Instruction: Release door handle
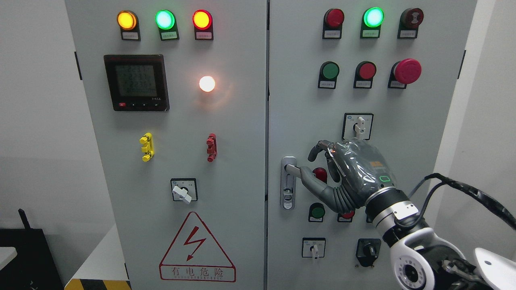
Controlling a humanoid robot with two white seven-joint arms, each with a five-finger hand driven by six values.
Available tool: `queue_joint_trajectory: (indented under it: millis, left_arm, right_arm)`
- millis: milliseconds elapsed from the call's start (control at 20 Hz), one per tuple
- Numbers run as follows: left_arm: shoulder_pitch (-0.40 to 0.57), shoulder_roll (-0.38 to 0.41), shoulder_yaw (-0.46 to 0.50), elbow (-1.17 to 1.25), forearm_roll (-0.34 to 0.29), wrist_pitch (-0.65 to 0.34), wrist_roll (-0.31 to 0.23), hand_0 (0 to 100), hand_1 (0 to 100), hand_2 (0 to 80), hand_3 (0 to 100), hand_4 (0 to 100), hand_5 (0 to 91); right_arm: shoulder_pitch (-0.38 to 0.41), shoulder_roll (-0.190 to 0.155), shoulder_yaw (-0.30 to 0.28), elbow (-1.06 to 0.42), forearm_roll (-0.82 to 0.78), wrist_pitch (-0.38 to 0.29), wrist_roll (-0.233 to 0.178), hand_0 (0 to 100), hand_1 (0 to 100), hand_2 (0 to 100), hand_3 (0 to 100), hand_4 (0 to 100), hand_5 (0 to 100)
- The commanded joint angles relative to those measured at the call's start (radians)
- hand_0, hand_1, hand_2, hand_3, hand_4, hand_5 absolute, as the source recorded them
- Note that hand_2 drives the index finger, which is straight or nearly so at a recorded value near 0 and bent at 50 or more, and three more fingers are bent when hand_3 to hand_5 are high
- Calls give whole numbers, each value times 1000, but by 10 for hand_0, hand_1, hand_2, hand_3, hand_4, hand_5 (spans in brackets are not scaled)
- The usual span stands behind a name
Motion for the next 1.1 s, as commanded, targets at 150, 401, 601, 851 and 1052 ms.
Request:
queue_joint_trajectory:
  millis: [150, 401, 601, 851, 1052]
  left_arm:
    - [0, 0, -25, 0, 0, 1, 0, 120, 389, 0, 0, 0, 0]
    - [0, 0, -25, 0, 0, 1, 0, 120, 389, 0, 0, 0, 0]
    - [0, 0, -25, 0, 0, -1, 0, 120, 389, 0, 0, 0, 0]
    - [0, 0, -25, 0, 0, 1, 0, 120, 389, 0, 0, 0, 0]
    - [0, 0, -25, 0, 0, 1, 0, 120, 389, 0, 0, 0, 0]
  right_arm:
    - [8, 18, 0, 2, 0, -1, -2, 554, 279, 444, 1000, 988, 1000]
    - [11, 18, 1, 1, 0, -1, 0, 559, 278, 449, 1000, 988, 1000]
    - [17, 18, 1, 2, 0, -1, 0, 562, 277, 459, 1000, 988, 1000]
    - [20, 18, 0, 2, 0, -1, 0, 564, 276, 460, 1000, 988, 1000]
    - [25, 18, 0, 4, 0, -1, -2, 564, 276, 461, 1000, 988, 1000]
